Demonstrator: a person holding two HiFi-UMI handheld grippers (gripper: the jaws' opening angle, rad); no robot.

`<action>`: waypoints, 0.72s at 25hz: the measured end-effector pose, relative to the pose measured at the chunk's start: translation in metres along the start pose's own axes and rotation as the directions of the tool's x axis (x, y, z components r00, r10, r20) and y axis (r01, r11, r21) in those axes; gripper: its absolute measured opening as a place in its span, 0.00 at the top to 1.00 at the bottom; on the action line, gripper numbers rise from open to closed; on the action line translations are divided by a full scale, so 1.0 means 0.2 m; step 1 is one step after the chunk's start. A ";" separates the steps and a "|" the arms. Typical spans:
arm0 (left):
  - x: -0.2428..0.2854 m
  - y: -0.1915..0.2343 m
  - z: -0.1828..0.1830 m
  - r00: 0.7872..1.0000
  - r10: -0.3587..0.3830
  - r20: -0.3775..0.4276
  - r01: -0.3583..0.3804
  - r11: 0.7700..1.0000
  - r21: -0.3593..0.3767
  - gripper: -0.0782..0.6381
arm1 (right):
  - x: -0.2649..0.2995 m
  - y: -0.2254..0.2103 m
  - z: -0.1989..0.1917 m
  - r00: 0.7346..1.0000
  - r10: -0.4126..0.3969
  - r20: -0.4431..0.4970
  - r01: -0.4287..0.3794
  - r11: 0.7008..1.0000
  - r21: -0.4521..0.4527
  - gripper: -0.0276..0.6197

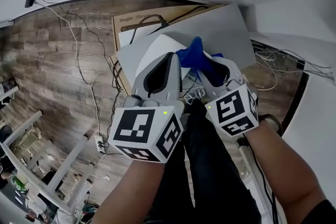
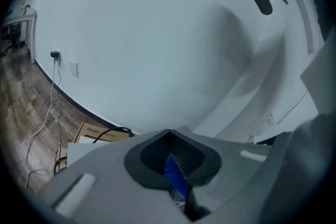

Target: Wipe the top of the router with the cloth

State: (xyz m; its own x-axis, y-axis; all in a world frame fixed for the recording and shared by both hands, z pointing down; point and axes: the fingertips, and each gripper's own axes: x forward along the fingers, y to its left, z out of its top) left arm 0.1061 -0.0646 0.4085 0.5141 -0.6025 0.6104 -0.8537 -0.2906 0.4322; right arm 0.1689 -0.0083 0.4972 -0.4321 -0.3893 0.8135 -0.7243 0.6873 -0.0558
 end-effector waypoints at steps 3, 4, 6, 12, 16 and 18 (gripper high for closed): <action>0.00 -0.03 0.00 1.000 -0.008 -0.006 0.008 1.000 0.016 0.89 | -0.03 0.00 0.00 1.000 -0.005 0.006 0.005 1.000 -0.008 0.78; 0.00 -0.04 0.00 1.000 -0.010 -0.007 0.010 1.000 0.021 0.89 | -0.05 0.00 0.01 1.000 -0.007 0.010 0.007 1.000 -0.008 0.78; 0.00 -0.05 0.02 1.000 -0.014 -0.009 0.015 0.999 0.033 0.89 | -0.08 0.00 0.03 1.000 -0.013 0.019 0.013 1.000 -0.006 0.78; -0.02 -0.14 0.09 1.000 -0.029 -0.008 0.029 0.997 0.077 0.89 | -0.24 -0.02 0.10 0.998 -0.035 0.056 0.034 0.999 0.019 0.78; -0.06 -0.22 0.15 0.999 -0.040 -0.001 0.040 0.994 0.099 0.89 | -0.41 -0.06 0.21 0.992 -0.058 0.116 0.053 0.998 0.042 0.78; -0.08 -0.24 0.17 0.999 -0.039 0.000 0.039 0.994 0.098 0.89 | -0.49 -0.11 0.26 0.985 -0.087 0.146 0.075 0.994 0.085 0.78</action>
State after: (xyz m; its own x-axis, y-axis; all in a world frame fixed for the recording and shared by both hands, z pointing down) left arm 0.1359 -0.0665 0.3565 0.5473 -0.5907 0.5929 -0.8369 -0.3851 0.3889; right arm 0.1998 -0.0165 0.3880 -0.4409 -0.5332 0.7220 -0.7979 0.6013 -0.0432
